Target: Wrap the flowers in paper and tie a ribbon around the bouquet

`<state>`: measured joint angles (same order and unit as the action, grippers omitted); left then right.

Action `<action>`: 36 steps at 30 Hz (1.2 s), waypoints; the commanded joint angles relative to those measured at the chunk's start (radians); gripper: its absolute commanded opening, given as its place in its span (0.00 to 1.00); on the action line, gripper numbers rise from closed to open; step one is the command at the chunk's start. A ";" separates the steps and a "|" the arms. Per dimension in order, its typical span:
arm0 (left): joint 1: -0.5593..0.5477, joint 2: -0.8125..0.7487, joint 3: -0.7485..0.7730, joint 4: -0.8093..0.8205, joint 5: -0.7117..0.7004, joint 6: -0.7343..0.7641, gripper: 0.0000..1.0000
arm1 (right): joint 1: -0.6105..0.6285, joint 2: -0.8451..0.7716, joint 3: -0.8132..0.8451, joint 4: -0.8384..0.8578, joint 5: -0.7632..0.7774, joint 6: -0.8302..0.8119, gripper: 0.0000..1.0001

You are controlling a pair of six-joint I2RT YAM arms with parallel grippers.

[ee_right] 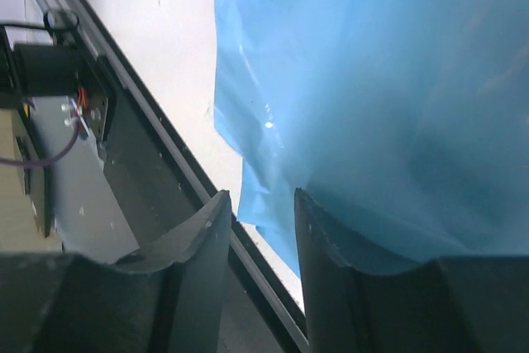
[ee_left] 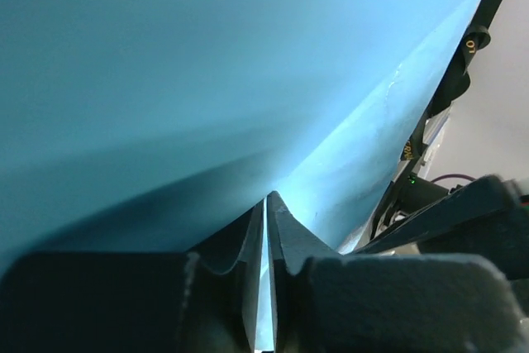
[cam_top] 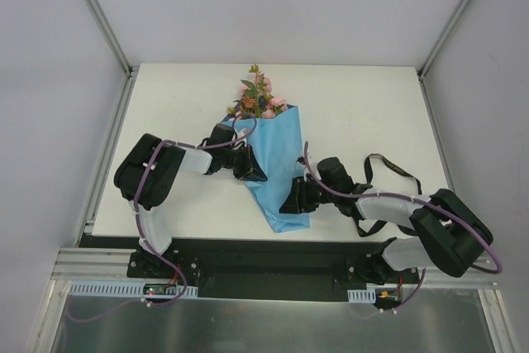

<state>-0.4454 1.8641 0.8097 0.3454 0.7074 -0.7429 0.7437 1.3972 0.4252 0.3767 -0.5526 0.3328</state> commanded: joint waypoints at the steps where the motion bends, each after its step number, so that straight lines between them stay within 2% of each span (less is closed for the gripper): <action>1: -0.001 -0.035 0.019 -0.088 0.012 0.100 0.10 | -0.099 -0.058 0.085 -0.137 0.013 -0.058 0.40; 3: -0.009 -0.077 0.032 -0.121 0.027 0.123 0.18 | -0.110 -0.046 0.093 -0.150 0.013 -0.074 0.40; 4: -0.012 -0.092 0.040 -0.153 0.039 0.132 0.25 | -0.113 -0.038 0.099 -0.151 0.010 -0.072 0.37; 7: -0.039 -0.170 0.051 -0.160 0.066 0.140 0.34 | -0.121 0.003 0.115 -0.151 -0.012 -0.097 0.30; 8: -0.067 -0.202 0.049 -0.170 0.058 0.139 0.34 | -0.125 0.016 0.119 -0.151 -0.003 -0.103 0.29; 9: -0.079 -0.213 0.043 -0.171 0.060 0.128 0.33 | -0.132 0.029 0.122 -0.142 0.015 -0.086 0.28; 10: -0.093 -0.221 0.036 -0.169 0.058 0.102 0.31 | -0.148 0.045 0.127 -0.127 0.008 -0.072 0.22; 11: -0.113 -0.241 0.016 -0.155 0.050 0.094 0.26 | -0.153 0.060 0.132 -0.104 -0.009 -0.060 0.20; 13: -0.177 -0.258 -0.003 -0.146 -0.008 0.091 0.22 | -0.155 0.111 0.142 -0.056 -0.032 -0.048 0.18; 15: -0.223 -0.249 -0.030 -0.116 -0.031 0.080 0.17 | -0.155 0.152 0.150 -0.029 -0.030 -0.031 0.18; 18: -0.230 -0.206 -0.102 -0.019 -0.039 0.030 0.09 | -0.164 0.175 0.161 0.005 -0.053 -0.018 0.17; 21: -0.231 -0.175 -0.158 0.010 -0.071 0.030 0.05 | -0.216 0.181 0.165 0.021 -0.078 0.001 0.18; 27: -0.234 -0.151 -0.225 0.041 -0.100 0.025 0.01 | -0.328 0.241 0.205 0.024 -0.147 0.006 0.19; 34: -0.234 -0.140 -0.259 0.064 -0.109 0.008 0.00 | -0.414 0.422 0.345 0.025 -0.158 0.026 0.17; 36: -0.234 -0.140 -0.267 0.069 -0.115 -0.001 0.00 | -0.446 0.488 0.414 0.022 -0.170 0.069 0.14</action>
<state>-0.6743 1.7065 0.5819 0.4385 0.6544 -0.7521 0.3500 1.8080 0.7338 0.3645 -0.7021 0.3519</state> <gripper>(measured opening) 0.003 0.168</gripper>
